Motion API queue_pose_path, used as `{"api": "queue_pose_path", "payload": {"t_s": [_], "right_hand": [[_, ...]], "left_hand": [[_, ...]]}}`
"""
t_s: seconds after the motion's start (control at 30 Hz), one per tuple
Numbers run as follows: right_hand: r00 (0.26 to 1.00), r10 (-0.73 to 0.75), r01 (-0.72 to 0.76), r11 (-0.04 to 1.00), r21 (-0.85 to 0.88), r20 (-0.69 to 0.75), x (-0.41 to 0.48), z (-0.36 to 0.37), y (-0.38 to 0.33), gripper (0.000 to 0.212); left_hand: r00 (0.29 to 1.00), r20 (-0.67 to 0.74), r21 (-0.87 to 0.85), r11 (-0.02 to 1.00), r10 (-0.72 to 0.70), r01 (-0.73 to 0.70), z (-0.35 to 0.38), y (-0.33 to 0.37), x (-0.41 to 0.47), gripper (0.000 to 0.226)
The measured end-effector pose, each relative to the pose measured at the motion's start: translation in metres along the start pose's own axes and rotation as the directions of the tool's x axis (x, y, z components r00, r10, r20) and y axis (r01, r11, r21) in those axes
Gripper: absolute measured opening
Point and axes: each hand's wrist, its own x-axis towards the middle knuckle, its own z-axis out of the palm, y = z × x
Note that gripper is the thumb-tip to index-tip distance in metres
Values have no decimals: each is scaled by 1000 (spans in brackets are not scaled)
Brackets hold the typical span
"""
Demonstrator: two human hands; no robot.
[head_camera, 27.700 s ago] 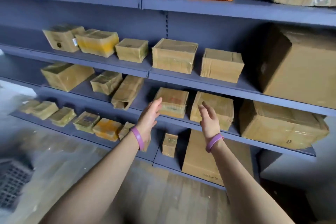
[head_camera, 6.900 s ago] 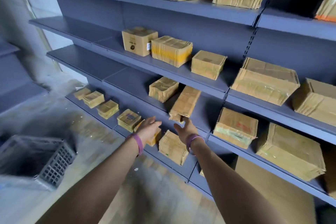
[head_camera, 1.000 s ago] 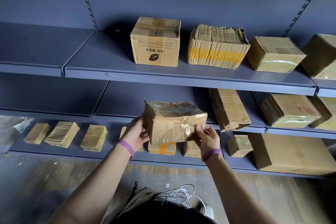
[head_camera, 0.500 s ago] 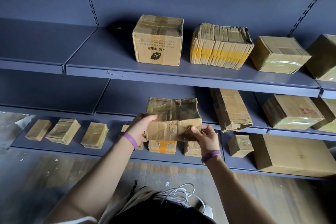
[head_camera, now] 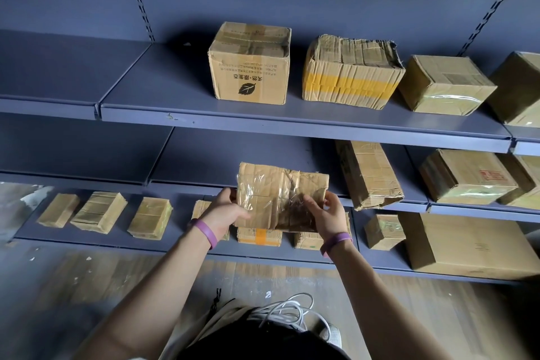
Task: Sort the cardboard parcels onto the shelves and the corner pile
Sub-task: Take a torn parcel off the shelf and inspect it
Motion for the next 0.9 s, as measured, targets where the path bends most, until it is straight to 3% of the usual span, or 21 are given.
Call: {"api": "queue_pose_path", "payload": {"t_s": [0.13, 0.23, 0.4, 0.67, 0.73, 0.9], "right_hand": [[1000, 11, -11, 1000, -8, -2, -2, -3, -1, 15], [999, 30, -30, 1000, -1, 13, -3, -5, -1, 15], [1000, 2, -1, 999, -37, 28, -6, -5, 0, 17], [992, -39, 30, 997, 74, 116, -10, -3, -4, 31], [994, -8, -8, 989, 145, 109, -12, -1, -4, 46], [995, 53, -69, 979, 193, 90, -14, 2, -9, 99]], "left_hand": [[995, 86, -26, 999, 47, -45, -4, -6, 4, 113], [999, 27, -122, 992, 36, -33, 0, 5, -4, 88], [996, -91, -369, 928, 12, -45, 9, 21, 1, 123], [984, -170, -305, 946, 63, -113, 10, 18, 1, 38], [980, -182, -254, 960, 74, -120, 11, 19, -2, 32], [981, -166, -146, 981, 104, -129, 5, 17, -1, 47]]}}
